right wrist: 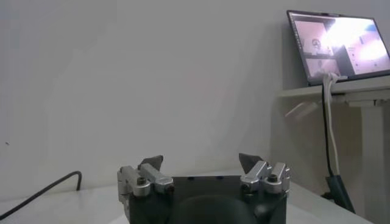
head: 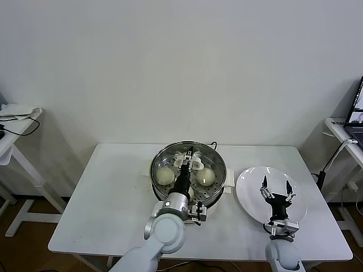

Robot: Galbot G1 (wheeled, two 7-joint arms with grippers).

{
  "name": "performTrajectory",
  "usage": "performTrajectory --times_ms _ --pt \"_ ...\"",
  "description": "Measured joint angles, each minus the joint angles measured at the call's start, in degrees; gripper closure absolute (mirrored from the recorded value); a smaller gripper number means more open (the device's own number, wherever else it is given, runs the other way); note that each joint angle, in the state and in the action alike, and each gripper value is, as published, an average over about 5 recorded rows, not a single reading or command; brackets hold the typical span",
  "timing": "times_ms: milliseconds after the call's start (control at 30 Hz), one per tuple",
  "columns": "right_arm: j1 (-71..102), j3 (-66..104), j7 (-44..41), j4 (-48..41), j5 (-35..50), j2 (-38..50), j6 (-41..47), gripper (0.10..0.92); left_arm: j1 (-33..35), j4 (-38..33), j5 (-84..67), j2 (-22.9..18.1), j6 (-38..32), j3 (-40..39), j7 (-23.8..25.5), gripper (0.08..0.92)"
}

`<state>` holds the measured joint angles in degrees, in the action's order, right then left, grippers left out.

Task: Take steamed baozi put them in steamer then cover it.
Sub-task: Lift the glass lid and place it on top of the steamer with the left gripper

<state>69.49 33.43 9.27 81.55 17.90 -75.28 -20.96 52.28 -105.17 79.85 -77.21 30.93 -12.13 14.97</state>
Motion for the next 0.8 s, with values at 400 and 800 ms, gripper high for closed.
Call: performTrajectory --times_ms 400,800 --pt "-1.2 0.0 0.1 0.4 0.1 0.4 0.1 0.203 4.1 -6.7 -2.5 2.6 0.3 2.0 1.4 0.224" --pt "-0.6 -0.9 0.7 1.7 -0.4 1.7 2.2 0.203 10.3 -16.6 -11.5 8.2 -1.6 9.1 -0.7 0.177"
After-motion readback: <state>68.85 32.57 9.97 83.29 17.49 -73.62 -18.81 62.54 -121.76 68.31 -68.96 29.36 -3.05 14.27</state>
